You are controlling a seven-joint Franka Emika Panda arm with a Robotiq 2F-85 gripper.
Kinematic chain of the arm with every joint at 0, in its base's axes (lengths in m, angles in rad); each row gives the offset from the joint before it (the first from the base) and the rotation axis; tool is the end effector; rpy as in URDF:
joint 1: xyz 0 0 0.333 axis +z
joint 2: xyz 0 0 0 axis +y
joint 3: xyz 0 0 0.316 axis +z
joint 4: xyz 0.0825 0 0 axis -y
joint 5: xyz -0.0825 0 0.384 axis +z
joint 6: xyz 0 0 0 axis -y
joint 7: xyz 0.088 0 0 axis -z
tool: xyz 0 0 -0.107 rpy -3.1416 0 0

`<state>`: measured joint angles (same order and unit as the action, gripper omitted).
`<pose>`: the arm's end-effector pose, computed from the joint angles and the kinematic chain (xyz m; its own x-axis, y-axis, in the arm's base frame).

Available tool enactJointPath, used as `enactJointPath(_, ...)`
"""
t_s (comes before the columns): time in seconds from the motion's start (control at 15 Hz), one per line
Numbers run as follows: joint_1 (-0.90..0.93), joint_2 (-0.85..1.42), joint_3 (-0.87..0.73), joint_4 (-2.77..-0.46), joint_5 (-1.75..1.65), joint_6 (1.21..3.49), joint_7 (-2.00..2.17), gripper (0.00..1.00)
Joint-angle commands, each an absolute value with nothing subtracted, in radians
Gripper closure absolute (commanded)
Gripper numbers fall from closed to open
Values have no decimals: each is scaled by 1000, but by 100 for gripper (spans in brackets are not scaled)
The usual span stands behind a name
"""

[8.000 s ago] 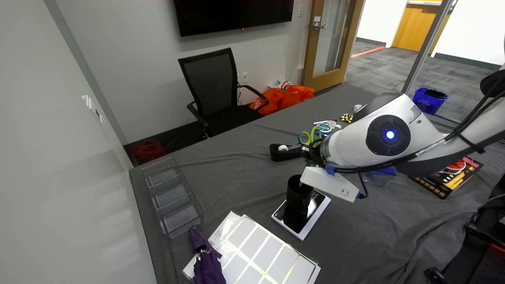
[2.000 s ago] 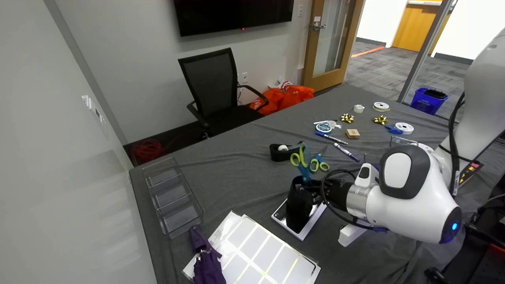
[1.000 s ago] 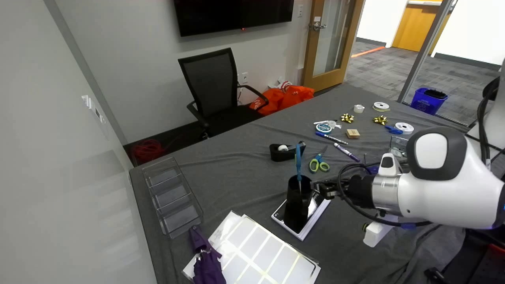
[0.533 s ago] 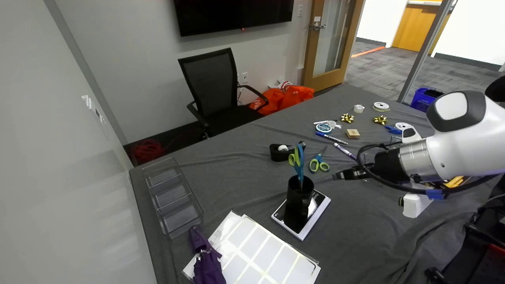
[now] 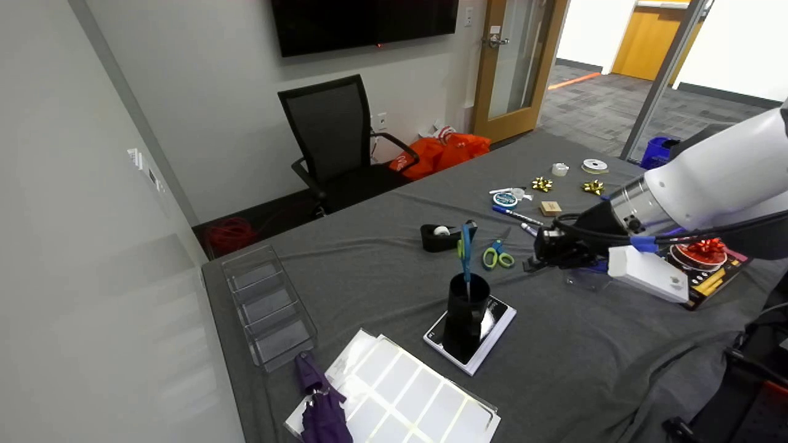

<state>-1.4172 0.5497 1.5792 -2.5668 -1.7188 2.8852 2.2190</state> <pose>0.4026 0.1528 0.3037 0.7545 -0.5947 0.2775 -0.3983 -0.7510 -0.5266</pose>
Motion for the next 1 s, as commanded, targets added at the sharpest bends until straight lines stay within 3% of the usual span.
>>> enactJointPath(0.0,-1485,559,1616,-2549,-1492,2942,2170,100)
enactJointPath(0.53,-1536,462,1606,-2475,-936,3002,2110,100)
enactJointPath(0.6,-1526,413,1598,-2467,-870,3000,2084,74)
enactJointPath(0.67,-1536,435,1618,-2494,-820,3025,2012,98)
enactJointPath(0.87,-1534,387,1614,-2483,-750,3018,1987,77)
enactJointPath(0.93,-1533,377,1614,-2483,-748,3019,1989,74)
